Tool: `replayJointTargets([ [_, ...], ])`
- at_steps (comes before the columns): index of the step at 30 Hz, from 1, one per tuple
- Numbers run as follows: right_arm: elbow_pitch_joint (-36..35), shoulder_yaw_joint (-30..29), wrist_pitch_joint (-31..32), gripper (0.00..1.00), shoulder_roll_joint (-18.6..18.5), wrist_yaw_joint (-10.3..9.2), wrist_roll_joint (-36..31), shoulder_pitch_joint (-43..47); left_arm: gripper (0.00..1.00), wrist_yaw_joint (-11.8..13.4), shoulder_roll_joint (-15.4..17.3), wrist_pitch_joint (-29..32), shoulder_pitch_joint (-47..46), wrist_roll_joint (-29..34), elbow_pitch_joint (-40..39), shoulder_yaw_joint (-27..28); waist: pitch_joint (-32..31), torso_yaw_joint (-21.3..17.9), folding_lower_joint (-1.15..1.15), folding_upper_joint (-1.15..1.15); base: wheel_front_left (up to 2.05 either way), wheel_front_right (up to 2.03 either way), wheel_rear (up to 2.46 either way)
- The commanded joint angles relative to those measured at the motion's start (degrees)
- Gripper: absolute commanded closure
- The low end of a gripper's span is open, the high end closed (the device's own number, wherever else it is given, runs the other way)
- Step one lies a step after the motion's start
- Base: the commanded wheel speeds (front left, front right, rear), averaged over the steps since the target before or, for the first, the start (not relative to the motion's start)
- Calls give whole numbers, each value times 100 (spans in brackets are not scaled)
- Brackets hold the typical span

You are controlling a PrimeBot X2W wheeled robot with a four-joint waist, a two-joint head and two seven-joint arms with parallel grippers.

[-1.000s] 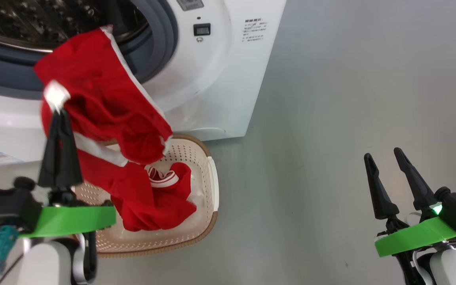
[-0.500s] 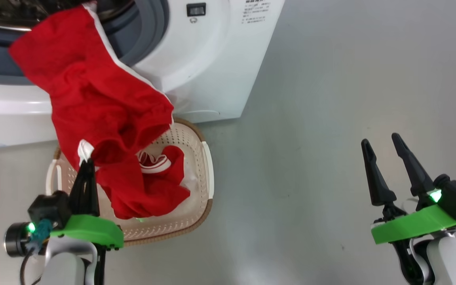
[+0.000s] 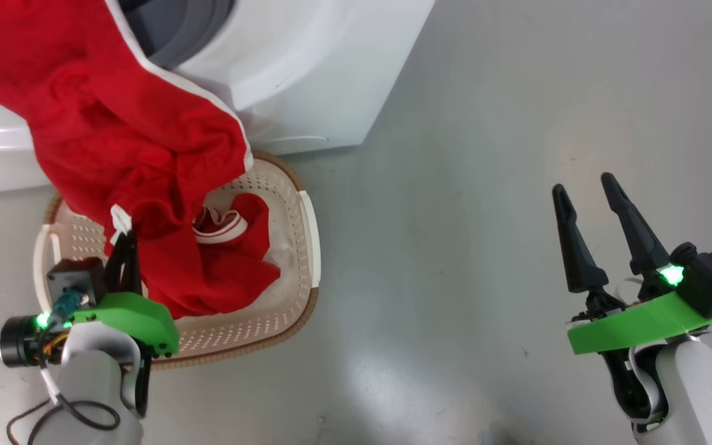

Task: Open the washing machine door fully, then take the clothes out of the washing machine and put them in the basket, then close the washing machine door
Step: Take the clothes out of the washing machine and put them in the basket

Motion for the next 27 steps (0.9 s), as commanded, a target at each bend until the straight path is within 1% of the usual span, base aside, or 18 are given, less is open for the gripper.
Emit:
replayJointTargets([
  [1,-142,155,-37,0,-20,28,-31,-54,100,5,218,-29,-97,78,123,130,176,-100,0,0,0,0,0],
  [6,-149,202,-37,0,31,28,-15,-185,100,51,324,-29,-431,135,664,111,394,-159,0,0,0,0,0],
  [11,-147,221,-37,0,48,28,-5,-262,100,84,367,-29,-752,191,954,45,586,-172,0,0,0,0,0],
  [20,-156,312,-37,0,112,28,1,-418,100,179,473,-29,-1170,220,1380,-22,834,-264,0,0,0,0,0],
  [27,-164,366,-37,0,158,28,16,-504,100,223,561,-29,-1308,210,1510,-53,970,-314,0,0,0,0,0],
])
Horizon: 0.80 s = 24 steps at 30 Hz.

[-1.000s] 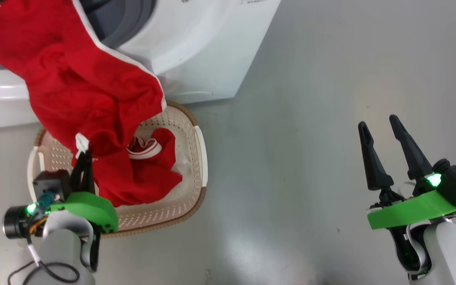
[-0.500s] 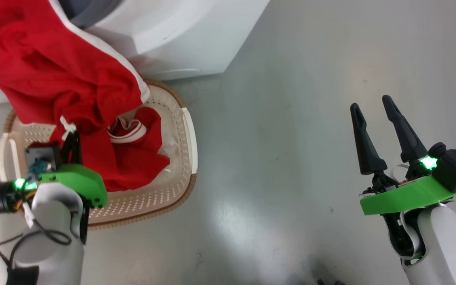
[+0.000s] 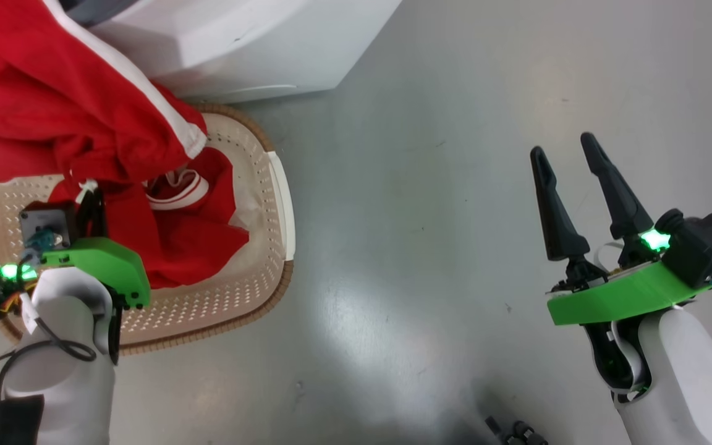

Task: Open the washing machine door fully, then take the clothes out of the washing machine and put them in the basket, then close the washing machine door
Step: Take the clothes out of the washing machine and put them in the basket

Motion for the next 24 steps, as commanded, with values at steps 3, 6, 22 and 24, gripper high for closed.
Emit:
replayJointTargets([
  [3,-132,141,-36,0,-16,28,14,-23,100,74,251,-29,-6,48,-4,74,115,-14,0,0,0,0,0],
  [6,-136,164,-36,0,-17,28,15,-93,100,79,267,-29,-83,49,7,46,191,0,0,0,0,0,0],
  [22,-106,123,-36,0,-47,28,4,-164,0,45,204,-29,-90,-125,-159,64,138,135,0,0,0,0,0],
  [24,-109,113,-36,0,-54,28,1,-156,0,25,198,-29,-70,-147,-195,78,124,151,0,0,0,0,0],
])
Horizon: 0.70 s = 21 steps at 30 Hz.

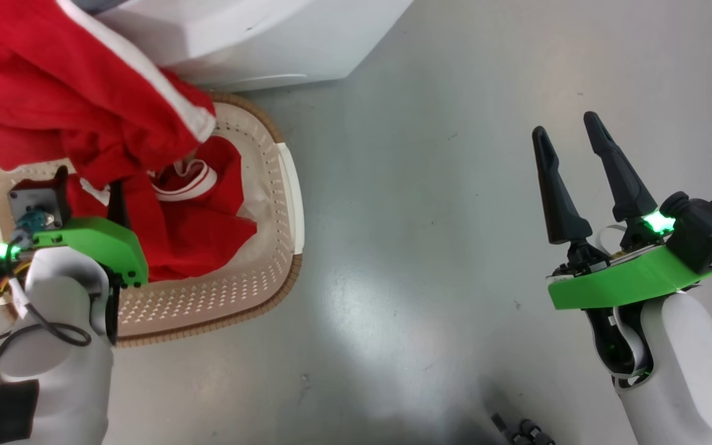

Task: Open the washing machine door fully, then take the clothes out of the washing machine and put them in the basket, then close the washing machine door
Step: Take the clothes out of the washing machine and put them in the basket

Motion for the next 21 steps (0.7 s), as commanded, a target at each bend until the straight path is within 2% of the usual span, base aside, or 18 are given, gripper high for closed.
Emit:
replayJointTargets([
  [1,-116,92,-36,0,-50,28,-3,122,0,-31,185,-29,183,-40,-117,120,-28,29,0,0,0,0,0],
  [9,-105,57,-36,0,-93,28,-16,202,0,-218,85,-29,631,-92,-826,168,-227,146,0,0,0,0,0],
  [21,-135,-63,-36,0,-205,28,-65,370,0,-458,-201,-29,1322,-212,-2296,332,-520,436,0,0,0,0,0],
])
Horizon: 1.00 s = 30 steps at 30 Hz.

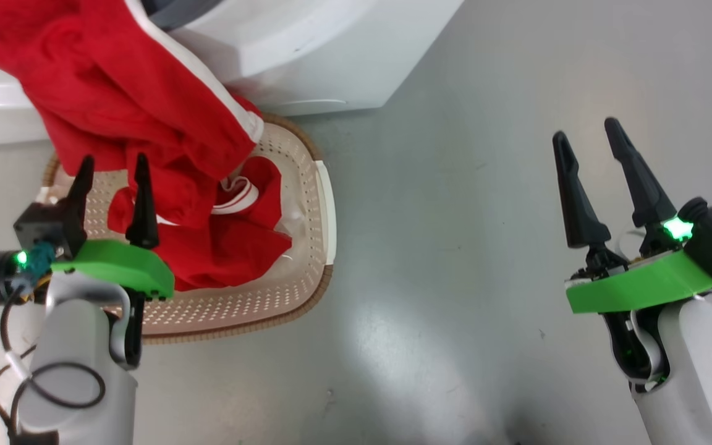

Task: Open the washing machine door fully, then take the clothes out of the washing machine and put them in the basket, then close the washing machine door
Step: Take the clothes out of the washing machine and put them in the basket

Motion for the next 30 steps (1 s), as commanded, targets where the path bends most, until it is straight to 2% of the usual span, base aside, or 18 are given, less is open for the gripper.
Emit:
replayJointTargets([
  [1,-126,97,-36,0,-55,28,-57,232,0,-66,131,-28,278,-66,-214,155,-76,64,0,0,0,0,0],
  [14,-139,-2,-36,0,-147,28,-62,423,0,-181,-6,-28,1428,-124,-2185,213,-339,232,0,0,0,0,0],
  [21,-148,-39,-36,0,-188,28,-59,486,0,-36,-20,-28,2007,-251,-3013,71,-417,279,0,0,0,0,0],
  [30,-176,-57,-36,0,-207,28,-56,515,0,187,-22,-28,2442,-377,-3532,-45,-435,287,0,0,0,0,0],
])
